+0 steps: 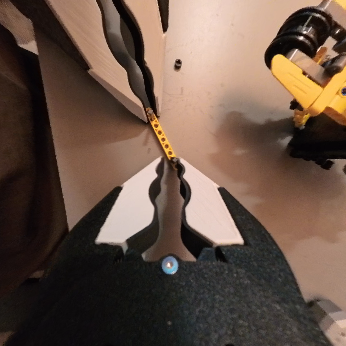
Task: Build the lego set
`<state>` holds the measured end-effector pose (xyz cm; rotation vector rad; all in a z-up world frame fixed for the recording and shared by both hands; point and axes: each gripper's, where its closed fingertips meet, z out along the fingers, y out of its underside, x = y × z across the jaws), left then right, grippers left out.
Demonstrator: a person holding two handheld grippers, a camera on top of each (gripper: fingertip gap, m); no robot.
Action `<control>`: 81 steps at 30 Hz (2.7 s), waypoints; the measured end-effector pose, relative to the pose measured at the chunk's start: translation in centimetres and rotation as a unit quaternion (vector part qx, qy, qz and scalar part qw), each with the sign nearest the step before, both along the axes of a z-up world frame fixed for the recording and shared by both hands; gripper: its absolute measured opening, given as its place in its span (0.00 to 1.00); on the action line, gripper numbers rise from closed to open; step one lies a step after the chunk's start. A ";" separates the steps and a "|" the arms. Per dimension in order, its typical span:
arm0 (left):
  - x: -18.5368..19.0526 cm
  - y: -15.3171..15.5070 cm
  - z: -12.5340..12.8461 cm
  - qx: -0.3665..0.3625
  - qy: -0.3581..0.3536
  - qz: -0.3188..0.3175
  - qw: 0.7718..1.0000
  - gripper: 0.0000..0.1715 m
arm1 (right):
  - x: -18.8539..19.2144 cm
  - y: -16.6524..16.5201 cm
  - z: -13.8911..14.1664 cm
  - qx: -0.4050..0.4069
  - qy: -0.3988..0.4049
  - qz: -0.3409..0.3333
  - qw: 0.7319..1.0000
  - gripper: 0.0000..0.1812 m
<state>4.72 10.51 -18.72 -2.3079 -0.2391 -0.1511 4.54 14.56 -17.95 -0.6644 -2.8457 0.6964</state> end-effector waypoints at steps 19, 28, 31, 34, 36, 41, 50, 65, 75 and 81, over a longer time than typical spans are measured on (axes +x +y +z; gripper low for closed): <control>0.0 0.0 0.0 0.000 0.005 -0.001 1.000 0.04 | -0.6 0.1 1.3 -0.093 0.015 -0.058 0.994 0.02; 0.4 0.0 0.0 0.003 -0.021 -0.011 1.000 0.05 | 2.0 -0.4 1.3 -0.103 -0.019 0.008 0.995 0.02; 0.4 0.0 0.0 0.002 -0.018 -0.011 1.000 0.05 | 2.1 -0.5 1.3 -0.094 -0.010 0.018 0.995 0.02; 0.3 0.0 0.0 0.002 -0.013 -0.010 1.000 0.05 | 1.8 -0.4 1.4 -0.096 -0.003 0.013 0.995 0.02; 0.3 0.0 0.0 0.001 -0.009 -0.009 1.000 0.05 | 1.6 -0.3 1.6 -0.101 0.003 0.002 0.995 0.02; 0.3 0.0 0.0 0.000 -0.002 -0.009 1.000 0.05 | 1.5 -0.1 2.4 -0.118 0.012 -0.016 0.993 0.07; 0.4 0.0 0.1 0.004 0.004 -0.012 1.000 0.04 | 1.5 0.6 1.8 -0.117 0.030 -0.045 0.992 0.10; 0.3 0.0 0.1 0.003 0.007 -0.010 1.000 0.04 | 0.1 0.2 1.1 -0.115 0.063 -0.070 0.989 0.02; 0.3 0.0 0.1 0.003 0.006 -0.010 1.000 0.04 | -0.1 0.2 1.1 -0.102 0.087 -0.129 0.982 0.02; 0.3 0.0 0.1 0.003 0.007 -0.009 1.000 0.04 | -0.1 0.2 1.3 -0.111 0.085 -0.131 0.981 0.04</control>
